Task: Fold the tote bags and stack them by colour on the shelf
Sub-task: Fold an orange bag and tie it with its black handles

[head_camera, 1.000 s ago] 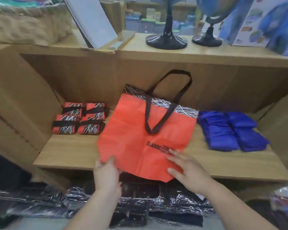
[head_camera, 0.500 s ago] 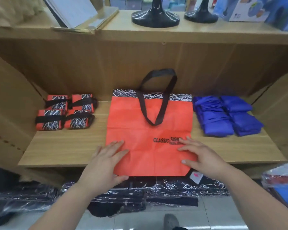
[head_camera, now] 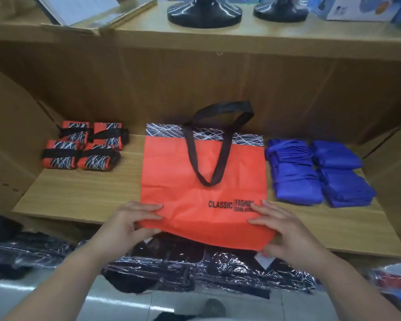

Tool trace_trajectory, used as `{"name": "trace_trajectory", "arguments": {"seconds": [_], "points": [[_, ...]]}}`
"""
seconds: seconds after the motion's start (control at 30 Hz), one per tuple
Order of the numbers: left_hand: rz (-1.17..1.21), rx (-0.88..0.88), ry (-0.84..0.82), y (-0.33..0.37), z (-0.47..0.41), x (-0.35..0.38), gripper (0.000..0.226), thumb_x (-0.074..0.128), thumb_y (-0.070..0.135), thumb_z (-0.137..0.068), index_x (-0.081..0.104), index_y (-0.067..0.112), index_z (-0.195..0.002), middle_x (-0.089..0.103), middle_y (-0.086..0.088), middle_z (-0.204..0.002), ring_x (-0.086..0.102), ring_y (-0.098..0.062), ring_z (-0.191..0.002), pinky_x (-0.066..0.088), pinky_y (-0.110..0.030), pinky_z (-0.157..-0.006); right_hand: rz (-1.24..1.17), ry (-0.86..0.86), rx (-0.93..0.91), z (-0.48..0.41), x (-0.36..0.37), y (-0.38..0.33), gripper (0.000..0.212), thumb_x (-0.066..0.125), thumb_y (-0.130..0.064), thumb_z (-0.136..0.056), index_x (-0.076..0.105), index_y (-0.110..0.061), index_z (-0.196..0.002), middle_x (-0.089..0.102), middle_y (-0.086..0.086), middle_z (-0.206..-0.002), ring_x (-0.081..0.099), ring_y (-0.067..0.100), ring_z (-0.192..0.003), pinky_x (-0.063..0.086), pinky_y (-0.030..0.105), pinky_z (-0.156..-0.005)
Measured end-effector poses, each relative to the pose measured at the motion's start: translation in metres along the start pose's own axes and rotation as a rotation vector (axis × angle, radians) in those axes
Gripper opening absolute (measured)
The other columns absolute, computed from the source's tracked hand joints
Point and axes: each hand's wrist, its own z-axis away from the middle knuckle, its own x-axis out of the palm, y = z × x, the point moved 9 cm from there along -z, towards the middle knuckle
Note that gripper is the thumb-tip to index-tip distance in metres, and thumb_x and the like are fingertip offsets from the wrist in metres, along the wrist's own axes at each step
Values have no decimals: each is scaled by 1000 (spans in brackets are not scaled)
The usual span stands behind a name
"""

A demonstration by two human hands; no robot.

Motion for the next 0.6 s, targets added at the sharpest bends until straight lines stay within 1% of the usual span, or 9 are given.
{"name": "trace_trajectory", "arguments": {"seconds": [0.03,0.1,0.17,0.23,0.33,0.4,0.47,0.53,0.6], "points": [[54,-61,16,-2,1,0,34,74,45,-74,78,37,-107,68,29,-120,54,8,-119,35,-19,-106,-61,44,-3,-1,-3,5,50,68,-60,-72,60,-62,-121,41,-36,-149,29,1,-148,30,46,-120],[195,-180,71,-6,2,1,26,72,39,-79,80,31,-102,72,22,-106,63,4,-105,44,-16,-94,-122,114,-14,-2,-6,11,34,62,-63,-83,70,-50,-113,53,-34,-140,40,1,-142,33,37,-118],[281,-253,132,-8,3,0,14,71,29,-87,76,18,-93,74,3,-93,67,-8,-88,49,-19,-81,-155,162,-10,-4,-11,11,39,52,-71,-90,72,-45,-110,58,-37,-131,45,-2,-137,34,25,-116],[319,-308,162,-7,4,0,15,68,24,-93,71,12,-86,71,-8,-87,64,-12,-77,49,-29,-76,-188,203,11,-5,-16,11,39,46,-74,-91,70,-46,-103,61,-41,-119,48,-8,-130,35,17,-111],[363,-332,234,-3,7,-1,22,65,22,-96,65,7,-80,68,-7,-75,58,-9,-66,46,-32,-71,-229,232,82,-6,-20,17,41,43,-81,-87,66,-47,-82,67,-30,-107,55,-10,-120,42,19,-104],[353,-338,298,-1,6,-2,24,64,19,-96,62,6,-76,62,4,-65,51,-2,-59,41,-26,-63,-288,269,123,-7,-23,21,52,45,-82,-84,70,-37,-76,72,-19,-94,64,-1,-106,47,20,-94],[336,-348,358,-1,5,-4,25,65,18,-96,61,8,-74,62,10,-63,51,3,-57,41,-23,-62,-298,332,154,-8,-29,21,57,52,-77,-85,68,-24,-70,68,-10,-78,64,6,-82,48,24,-77],[301,-357,387,-3,4,-3,25,66,20,-96,61,11,-73,62,11,-62,50,1,-55,41,-25,-60,-296,386,193,-8,-32,20,43,64,-58,-88,60,-20,-68,54,-9,-60,50,7,-59,42,30,-63],[228,-355,411,-6,2,-4,25,70,22,-94,61,14,-72,60,12,-61,49,-1,-53,40,-28,-58,-280,412,234,-8,-32,20,37,73,-38,-88,52,-18,-66,38,-9,-52,36,7,-51,36,33,-56]]}}
